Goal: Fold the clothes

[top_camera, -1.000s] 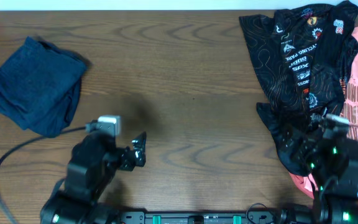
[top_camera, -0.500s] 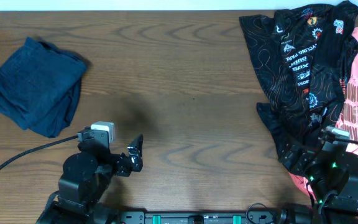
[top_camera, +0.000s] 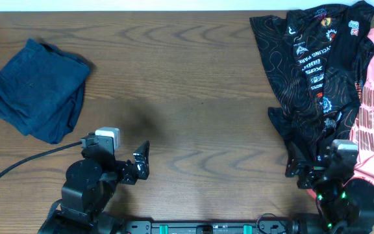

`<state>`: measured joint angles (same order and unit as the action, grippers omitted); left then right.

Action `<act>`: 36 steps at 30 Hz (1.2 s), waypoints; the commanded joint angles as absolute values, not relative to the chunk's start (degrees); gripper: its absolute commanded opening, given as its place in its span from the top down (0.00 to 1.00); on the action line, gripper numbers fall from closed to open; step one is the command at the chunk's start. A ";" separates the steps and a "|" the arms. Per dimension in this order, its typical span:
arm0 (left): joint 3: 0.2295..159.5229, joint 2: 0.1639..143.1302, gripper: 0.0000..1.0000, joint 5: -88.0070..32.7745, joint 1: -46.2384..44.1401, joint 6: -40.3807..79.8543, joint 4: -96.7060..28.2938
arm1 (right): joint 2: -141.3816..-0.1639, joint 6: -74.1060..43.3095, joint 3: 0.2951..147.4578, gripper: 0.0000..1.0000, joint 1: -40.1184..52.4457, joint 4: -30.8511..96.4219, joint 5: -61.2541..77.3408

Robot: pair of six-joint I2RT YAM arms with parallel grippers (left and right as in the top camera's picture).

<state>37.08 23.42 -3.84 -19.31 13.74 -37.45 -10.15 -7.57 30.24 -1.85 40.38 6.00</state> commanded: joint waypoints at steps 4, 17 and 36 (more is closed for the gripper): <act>36.75 23.20 0.02 -2.96 -19.55 14.26 -37.47 | -0.36 -0.69 16.75 0.01 2.94 24.67 6.50; 36.75 23.20 0.02 -2.96 -19.55 14.26 -37.47 | -0.91 7.38 0.36 0.01 3.01 3.77 6.02; 36.75 23.20 0.02 -2.96 -19.55 14.26 -37.47 | -1.13 7.35 0.40 0.01 3.03 3.88 6.00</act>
